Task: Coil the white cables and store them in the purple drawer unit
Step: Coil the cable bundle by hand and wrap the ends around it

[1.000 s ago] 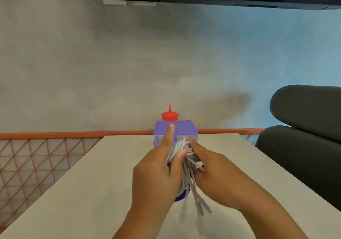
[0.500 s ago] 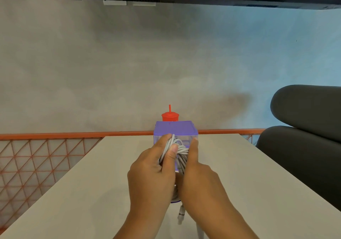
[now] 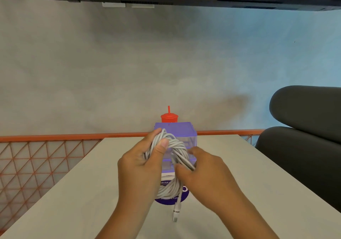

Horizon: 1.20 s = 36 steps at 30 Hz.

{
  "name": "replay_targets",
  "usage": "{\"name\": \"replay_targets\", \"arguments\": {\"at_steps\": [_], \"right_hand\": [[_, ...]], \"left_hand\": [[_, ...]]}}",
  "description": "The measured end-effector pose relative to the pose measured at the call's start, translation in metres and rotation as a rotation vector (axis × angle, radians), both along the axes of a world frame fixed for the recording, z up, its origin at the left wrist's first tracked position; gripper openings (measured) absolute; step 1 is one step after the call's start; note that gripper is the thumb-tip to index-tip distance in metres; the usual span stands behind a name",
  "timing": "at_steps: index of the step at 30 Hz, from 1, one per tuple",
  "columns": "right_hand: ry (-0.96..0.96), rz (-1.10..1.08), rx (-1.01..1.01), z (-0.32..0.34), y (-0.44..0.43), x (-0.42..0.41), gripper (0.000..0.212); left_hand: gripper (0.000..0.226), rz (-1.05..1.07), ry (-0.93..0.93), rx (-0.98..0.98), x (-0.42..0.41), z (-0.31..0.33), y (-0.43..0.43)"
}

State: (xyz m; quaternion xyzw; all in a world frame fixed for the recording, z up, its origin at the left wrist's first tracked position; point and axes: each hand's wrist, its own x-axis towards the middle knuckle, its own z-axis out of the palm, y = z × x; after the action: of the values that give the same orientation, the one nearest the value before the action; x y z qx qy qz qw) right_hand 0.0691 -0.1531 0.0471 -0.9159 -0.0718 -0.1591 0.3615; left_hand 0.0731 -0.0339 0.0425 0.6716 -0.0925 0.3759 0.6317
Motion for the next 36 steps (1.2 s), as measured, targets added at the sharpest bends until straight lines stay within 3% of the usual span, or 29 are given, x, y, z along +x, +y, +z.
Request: {"name": "replay_targets", "arguments": {"at_steps": [5,15,19,20,23,25,30,36], "right_hand": [[-0.047,0.019,0.088,-0.006,0.004,0.008,0.016],[-0.251,-0.181,-0.217,-0.008,-0.005,0.01,0.037],[-0.155,0.025,0.085,-0.005,-0.012,0.015,0.023],[-0.1,0.078,0.129,-0.004,-0.013,0.015,0.026],[0.01,0.206,0.084,-0.003,-0.017,0.013,0.062],[-0.007,0.223,-0.011,-0.003,-0.018,0.01,0.067],[-0.087,0.16,-0.112,-0.003,-0.016,0.009,0.055],[-0.181,-0.03,-0.23,-0.01,-0.007,0.008,0.044]], "left_hand": [[0.024,-0.059,0.006,0.01,-0.005,0.005,-0.001],[0.026,-0.089,0.11,-0.065,-0.009,0.003,-0.015],[0.02,-0.142,0.179,-0.137,-0.008,0.005,-0.013],[0.02,-0.154,0.207,-0.148,-0.007,0.005,-0.012],[0.023,-0.225,0.312,-0.163,-0.005,0.005,-0.01],[0.031,-0.276,0.382,-0.073,-0.003,0.005,-0.006],[0.051,-0.335,0.409,0.192,-0.001,0.01,0.013],[0.038,-0.293,0.358,0.35,0.004,-0.004,0.006]]}}
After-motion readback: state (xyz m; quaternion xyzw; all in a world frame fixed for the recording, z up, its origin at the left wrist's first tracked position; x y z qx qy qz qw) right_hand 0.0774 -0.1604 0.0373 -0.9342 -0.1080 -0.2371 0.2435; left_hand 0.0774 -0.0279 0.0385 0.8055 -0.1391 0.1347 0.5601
